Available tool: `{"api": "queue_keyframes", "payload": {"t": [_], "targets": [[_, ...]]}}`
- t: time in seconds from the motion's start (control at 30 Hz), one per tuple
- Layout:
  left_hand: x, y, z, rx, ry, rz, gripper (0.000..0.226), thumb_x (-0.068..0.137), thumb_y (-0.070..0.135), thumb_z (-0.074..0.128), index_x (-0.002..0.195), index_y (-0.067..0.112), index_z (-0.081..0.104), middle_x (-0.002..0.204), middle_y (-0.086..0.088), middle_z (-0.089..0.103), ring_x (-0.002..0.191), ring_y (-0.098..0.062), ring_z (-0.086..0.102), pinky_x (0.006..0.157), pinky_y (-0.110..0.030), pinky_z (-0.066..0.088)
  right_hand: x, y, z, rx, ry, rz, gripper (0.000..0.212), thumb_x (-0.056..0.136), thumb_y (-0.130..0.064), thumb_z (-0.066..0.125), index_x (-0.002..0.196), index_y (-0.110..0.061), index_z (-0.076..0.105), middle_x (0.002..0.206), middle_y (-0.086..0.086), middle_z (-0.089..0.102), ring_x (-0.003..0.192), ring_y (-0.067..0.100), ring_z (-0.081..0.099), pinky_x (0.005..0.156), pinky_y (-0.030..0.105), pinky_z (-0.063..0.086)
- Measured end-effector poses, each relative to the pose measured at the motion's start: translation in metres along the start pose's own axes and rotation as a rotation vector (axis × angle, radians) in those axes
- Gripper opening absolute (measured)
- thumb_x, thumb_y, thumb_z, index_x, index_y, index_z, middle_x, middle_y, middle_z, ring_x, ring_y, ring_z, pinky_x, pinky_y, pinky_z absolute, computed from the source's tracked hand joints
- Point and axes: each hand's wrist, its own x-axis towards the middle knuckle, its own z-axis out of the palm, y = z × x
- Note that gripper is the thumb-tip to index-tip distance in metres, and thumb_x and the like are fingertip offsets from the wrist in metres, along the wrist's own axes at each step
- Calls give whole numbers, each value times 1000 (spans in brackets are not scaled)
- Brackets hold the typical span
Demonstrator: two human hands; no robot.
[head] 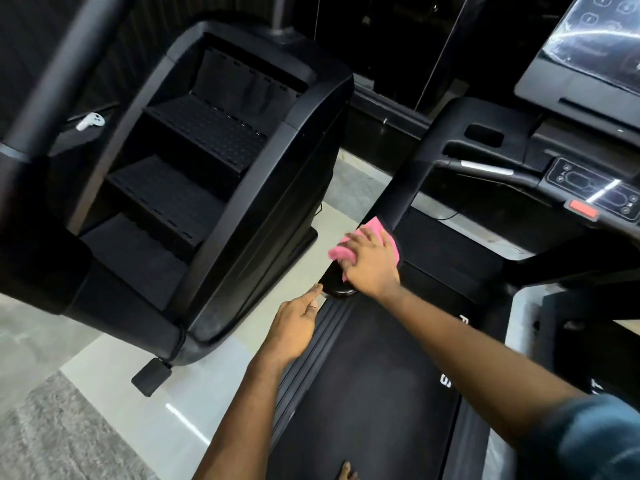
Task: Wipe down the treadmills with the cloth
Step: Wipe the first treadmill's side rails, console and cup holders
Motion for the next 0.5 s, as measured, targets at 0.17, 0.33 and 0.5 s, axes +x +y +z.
{"api": "queue_keyframes", "payload": {"t": [0.17, 0.33, 0.5], "targets": [[14, 21, 15, 69, 245, -28, 38, 108, 18, 36, 140, 15, 57, 126, -12, 67, 118, -28, 59, 97, -28, 43, 11, 42, -15, -9, -105, -191, 43, 104, -51, 37, 141, -41, 56, 154, -14, 47, 151, 12, 24, 125, 44, 3], [35, 41, 35, 72, 259, -76, 39, 109, 29, 31, 126, 9, 61, 118, -17, 67, 112, -36, 60, 90, -38, 46, 12, 25, -2, 59, 3, -7, 37, 103, -38, 46, 137, -36, 61, 155, -12, 46, 152, 18, 23, 124, 47, 1], [58, 45, 58, 91, 306, -112, 45, 109, 34, 28, 128, 8, 60, 122, -18, 66, 115, -36, 57, 97, -41, 45, 21, 54, -15, 34, -125, -227, 38, 105, -50, 39, 138, -45, 57, 151, -19, 49, 150, 10, 25, 123, 43, 1]]}}
